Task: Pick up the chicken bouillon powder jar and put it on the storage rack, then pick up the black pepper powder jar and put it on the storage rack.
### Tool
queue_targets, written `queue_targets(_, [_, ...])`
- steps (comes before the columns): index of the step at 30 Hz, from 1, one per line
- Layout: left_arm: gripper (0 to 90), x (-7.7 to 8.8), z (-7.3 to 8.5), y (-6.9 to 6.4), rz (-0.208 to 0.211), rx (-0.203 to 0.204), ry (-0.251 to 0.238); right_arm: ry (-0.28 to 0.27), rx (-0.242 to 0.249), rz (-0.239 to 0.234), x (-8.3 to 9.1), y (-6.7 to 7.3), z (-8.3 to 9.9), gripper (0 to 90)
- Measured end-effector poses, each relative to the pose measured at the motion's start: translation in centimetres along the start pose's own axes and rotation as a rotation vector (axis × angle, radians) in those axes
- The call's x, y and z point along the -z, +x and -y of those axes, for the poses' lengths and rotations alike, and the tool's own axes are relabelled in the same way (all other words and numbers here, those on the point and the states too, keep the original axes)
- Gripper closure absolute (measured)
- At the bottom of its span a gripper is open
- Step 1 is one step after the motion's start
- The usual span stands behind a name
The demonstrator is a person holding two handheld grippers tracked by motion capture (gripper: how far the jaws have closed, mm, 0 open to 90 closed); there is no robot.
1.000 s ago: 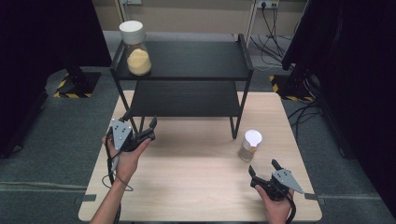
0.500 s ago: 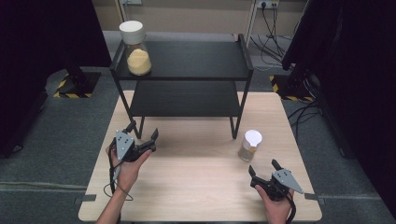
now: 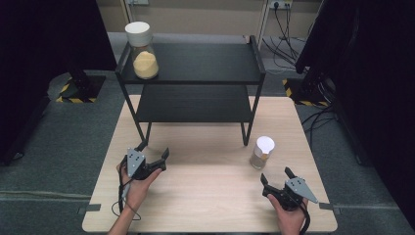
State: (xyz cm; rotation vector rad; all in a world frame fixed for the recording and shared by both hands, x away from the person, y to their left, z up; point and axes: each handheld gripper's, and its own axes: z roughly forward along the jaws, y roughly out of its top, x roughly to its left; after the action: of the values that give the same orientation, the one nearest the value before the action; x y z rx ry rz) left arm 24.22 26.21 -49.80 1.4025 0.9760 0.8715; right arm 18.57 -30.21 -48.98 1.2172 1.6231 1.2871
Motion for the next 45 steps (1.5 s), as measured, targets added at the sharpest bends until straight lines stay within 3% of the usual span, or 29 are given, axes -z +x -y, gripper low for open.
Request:
queue_targets(9, [12.4,0.1,1.8,-0.4,0.015,0.025,0.059,-0.004,-0.002,0.001,0.0,0.0,0.1,5.9])
queue_targets(34, [12.4,0.2,1.9,-0.4,0.019,0.018,0.056,-0.01,-0.015,-0.006,0.0,-0.2,0.1,5.4])
queue_targets(45, [12.4,0.2,1.7,-0.4,0.024,0.001,0.062,-0.065,0.011,-0.029,-1.3,0.4,-2.1,5.6])
